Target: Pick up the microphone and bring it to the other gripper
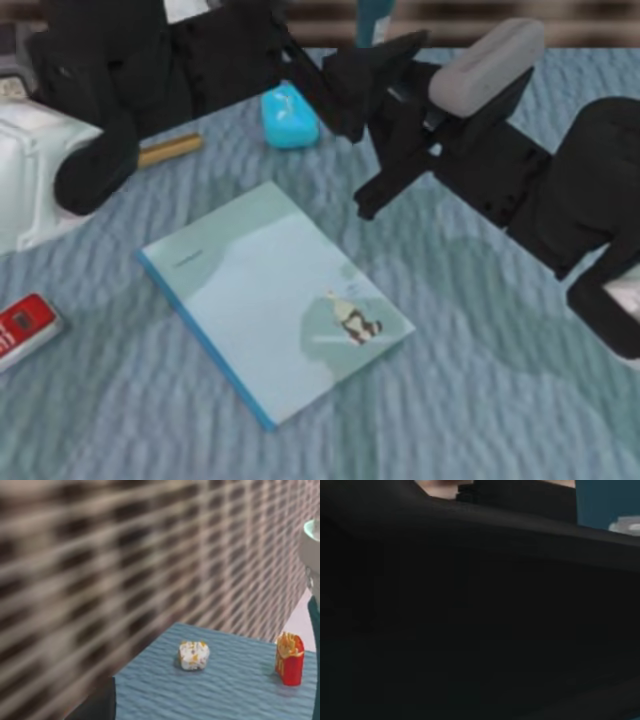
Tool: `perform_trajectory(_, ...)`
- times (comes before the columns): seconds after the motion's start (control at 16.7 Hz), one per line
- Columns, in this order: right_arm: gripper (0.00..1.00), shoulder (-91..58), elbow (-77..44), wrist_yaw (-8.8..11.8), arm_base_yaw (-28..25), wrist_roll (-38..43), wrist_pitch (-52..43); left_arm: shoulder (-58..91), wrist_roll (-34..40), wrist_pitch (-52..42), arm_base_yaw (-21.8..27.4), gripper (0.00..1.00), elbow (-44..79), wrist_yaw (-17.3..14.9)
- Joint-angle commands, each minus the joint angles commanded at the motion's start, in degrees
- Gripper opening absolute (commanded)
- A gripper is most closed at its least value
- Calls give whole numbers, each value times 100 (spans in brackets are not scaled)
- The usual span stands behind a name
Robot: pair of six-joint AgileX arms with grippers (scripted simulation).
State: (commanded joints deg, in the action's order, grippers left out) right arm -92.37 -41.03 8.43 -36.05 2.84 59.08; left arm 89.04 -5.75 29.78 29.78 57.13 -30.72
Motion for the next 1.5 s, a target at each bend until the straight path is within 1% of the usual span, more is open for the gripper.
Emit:
perform_trajectory(0.06,0,0,0,0,0,0,0,58,3,14,43,100,50,42)
perform_trajectory(0.3,0,0,0,0,0,0,0,65,3,16,48,100,56,47)
perform_trajectory(1.08,0,0,0,0,0,0,0,65,3,16,48,2,56,47)
perform_trajectory(1.14,0,0,0,0,0,0,0,65,3,16,48,0,56,47)
perform_trajectory(1.5,0,0,0,0,0,0,0,65,3,16,48,0,56,47)
